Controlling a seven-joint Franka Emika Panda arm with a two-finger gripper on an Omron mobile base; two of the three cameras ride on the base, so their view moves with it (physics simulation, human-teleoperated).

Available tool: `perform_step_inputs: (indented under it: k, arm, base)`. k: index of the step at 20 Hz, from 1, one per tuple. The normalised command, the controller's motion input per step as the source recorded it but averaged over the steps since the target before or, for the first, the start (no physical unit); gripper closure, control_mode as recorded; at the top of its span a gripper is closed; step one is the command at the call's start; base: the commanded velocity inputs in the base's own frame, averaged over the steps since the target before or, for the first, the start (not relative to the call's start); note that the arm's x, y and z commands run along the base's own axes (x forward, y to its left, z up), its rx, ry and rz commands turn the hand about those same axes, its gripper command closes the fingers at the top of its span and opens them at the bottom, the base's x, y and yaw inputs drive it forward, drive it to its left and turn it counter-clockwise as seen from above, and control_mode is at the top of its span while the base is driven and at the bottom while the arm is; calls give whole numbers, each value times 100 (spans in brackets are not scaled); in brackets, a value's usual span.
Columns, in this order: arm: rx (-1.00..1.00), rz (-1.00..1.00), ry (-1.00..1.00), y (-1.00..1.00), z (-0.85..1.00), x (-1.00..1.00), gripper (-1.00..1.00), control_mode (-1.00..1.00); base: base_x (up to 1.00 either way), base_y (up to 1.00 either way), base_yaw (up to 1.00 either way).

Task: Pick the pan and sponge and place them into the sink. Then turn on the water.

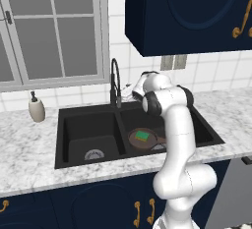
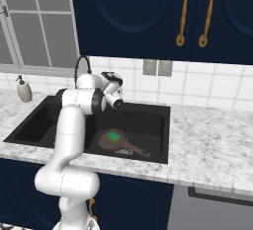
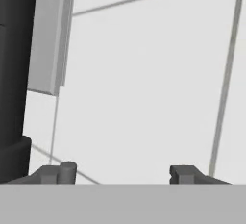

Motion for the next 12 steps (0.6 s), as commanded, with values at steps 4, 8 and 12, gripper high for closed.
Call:
perform_step_inputs:
  k: [4, 8, 12]
  arm:
    - [0, -7, -1, -9, -15, 28, 100, -100]
    - [-1, -7, -1, -43, -36, 3, 100, -100]
    - [0, -5, 0, -77, -41, 1, 100, -100]
  base:
    - [0, 0, 0]
    - [0, 0, 0]
    - [0, 0, 0]
